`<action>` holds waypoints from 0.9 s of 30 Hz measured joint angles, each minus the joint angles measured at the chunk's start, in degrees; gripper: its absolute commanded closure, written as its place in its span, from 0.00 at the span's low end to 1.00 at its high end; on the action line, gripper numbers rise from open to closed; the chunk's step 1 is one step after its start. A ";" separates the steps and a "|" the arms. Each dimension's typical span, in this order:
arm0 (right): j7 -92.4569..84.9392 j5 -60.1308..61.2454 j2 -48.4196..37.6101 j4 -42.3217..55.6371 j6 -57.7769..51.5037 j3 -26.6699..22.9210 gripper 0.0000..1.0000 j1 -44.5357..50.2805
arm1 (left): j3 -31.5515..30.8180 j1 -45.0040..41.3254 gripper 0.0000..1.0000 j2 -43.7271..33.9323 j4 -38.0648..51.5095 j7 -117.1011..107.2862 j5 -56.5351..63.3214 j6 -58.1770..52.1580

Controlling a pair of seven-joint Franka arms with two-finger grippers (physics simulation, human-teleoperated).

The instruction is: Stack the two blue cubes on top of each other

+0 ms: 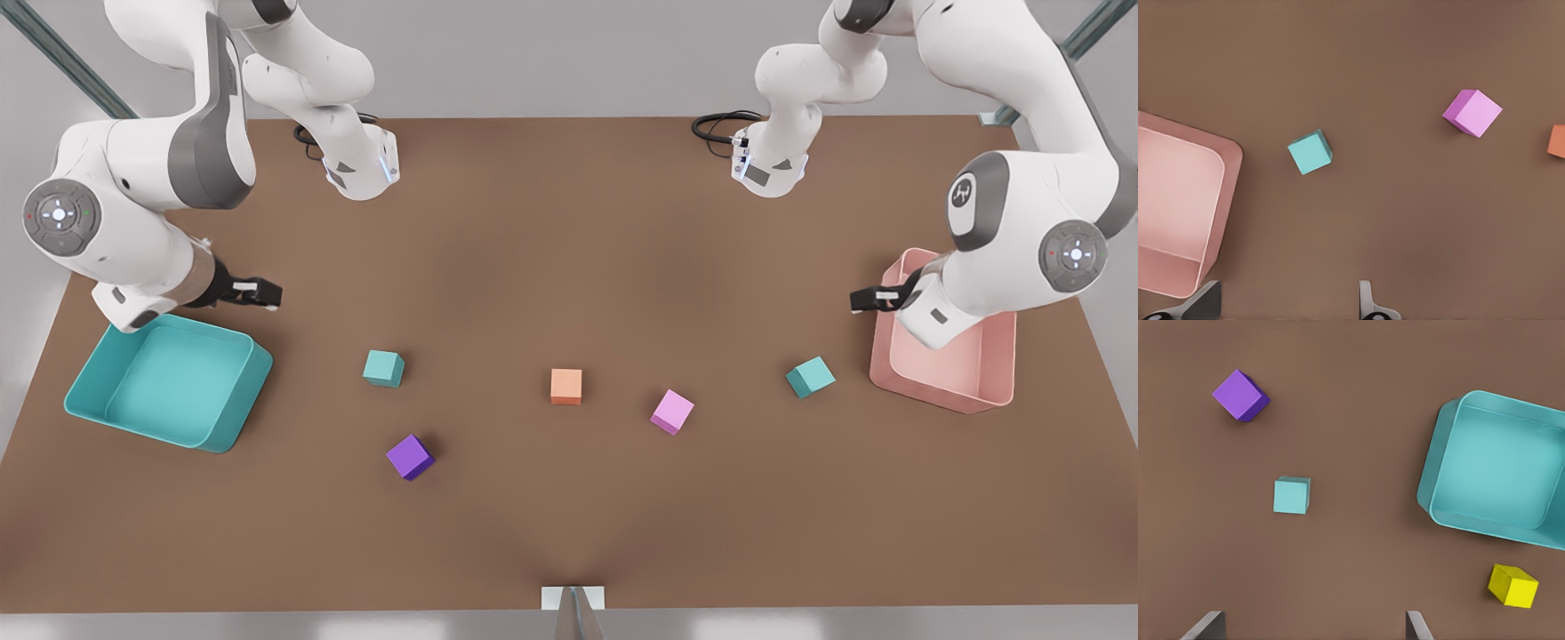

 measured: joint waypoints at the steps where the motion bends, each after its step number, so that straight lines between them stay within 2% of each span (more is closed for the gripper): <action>1: 0.09 -0.01 0.03 0.00 0.30 0.01 0.00 -0.01 | 0.26 -0.17 0.00 0.12 -0.04 0.07 -0.04 0.06; 3: 0.18 -0.18 1.29 -2.15 0.13 0.52 0.00 0.62 | 0.47 -0.26 0.00 0.34 -0.04 0.19 -0.06 0.07; 5: 0.40 -0.01 2.76 -9.62 2.51 1.01 0.00 4.84 | 0.53 -0.37 0.00 0.66 -0.03 0.30 -0.10 0.01; 9: 1.21 0.88 3.84 -25.92 16.30 1.26 0.01 8.00 | 0.54 -0.19 0.00 1.14 0.07 0.50 -0.11 -0.91; 13: 2.01 5.06 11.09 -28.56 30.42 0.91 0.00 7.09 | 0.57 0.06 0.00 1.44 0.25 0.64 -0.16 -1.51; 16: 3.32 6.88 13.33 -28.38 37.44 0.77 0.00 6.87 | 0.62 0.14 0.00 2.08 0.26 0.73 -0.17 -1.76; 19: 4.56 7.51 13.60 -28.68 41.71 0.64 0.00 6.84 | 0.62 0.31 0.00 2.19 0.26 0.82 -0.16 -1.91; 27: 7.10 7.49 10.12 -37.86 50.69 0.41 0.00 6.95 | 0.63 0.93 0.00 2.73 0.24 0.99 -0.18 -2.09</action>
